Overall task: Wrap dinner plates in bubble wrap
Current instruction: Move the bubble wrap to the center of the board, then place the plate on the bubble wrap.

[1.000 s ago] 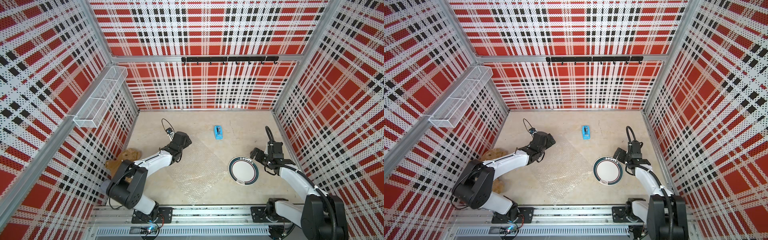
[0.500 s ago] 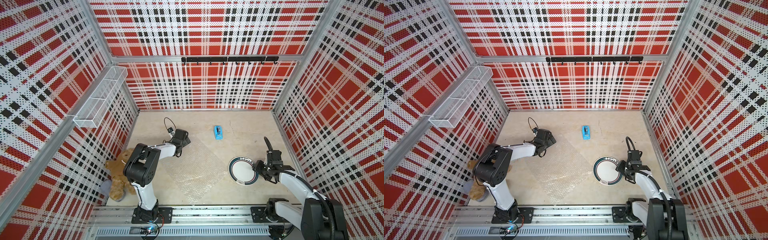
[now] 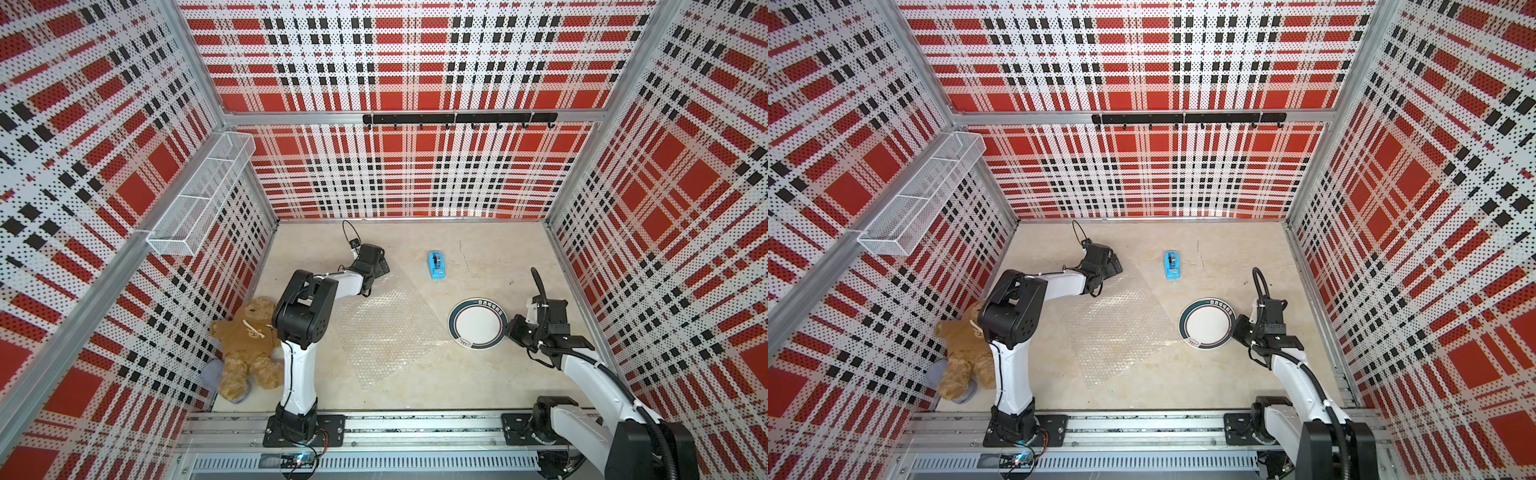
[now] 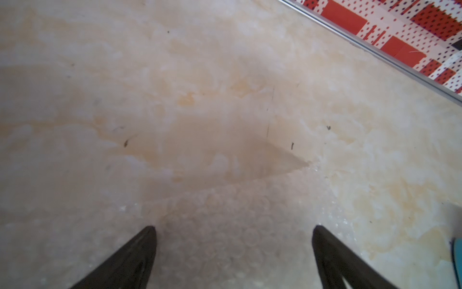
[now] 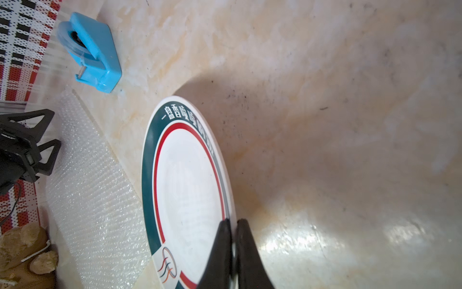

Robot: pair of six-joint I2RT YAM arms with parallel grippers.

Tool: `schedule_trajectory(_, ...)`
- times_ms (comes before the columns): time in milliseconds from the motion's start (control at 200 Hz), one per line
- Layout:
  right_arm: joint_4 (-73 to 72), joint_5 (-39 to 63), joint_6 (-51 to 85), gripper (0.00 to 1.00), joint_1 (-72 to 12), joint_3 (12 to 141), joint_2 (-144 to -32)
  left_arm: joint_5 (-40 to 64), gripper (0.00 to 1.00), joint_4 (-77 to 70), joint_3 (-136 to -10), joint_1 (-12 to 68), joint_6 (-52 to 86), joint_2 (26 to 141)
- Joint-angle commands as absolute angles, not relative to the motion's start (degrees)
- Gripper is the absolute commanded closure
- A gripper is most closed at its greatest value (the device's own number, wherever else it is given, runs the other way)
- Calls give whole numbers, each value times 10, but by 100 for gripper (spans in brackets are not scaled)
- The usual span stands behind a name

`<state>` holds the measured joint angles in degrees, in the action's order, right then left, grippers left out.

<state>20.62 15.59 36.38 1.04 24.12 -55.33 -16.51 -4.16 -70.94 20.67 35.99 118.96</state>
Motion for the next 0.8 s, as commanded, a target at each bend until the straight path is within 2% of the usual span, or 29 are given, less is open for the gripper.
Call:
schedule_trajectory(0,223,150,346,100,5,248,-520,-146,2,-35,-729,214,335,1201)
schedule_trajectory(185,112,228,366,100,-26,255,-466,-192,2,-10,-764,235,359,1173)
schedule_trajectory(351,41,224,369,100,-116,304,-498,-199,2,-1,-774,217,364,1112)
schedule_trajectory(451,-38,234,375,100,-179,326,-560,-221,2,22,-761,205,353,1064)
schedule_trajectory(611,-155,243,387,100,-280,392,-731,-271,2,50,-676,180,361,957)
schedule_trajectory(792,-207,253,442,100,-337,475,-900,-301,2,105,-567,117,381,846)
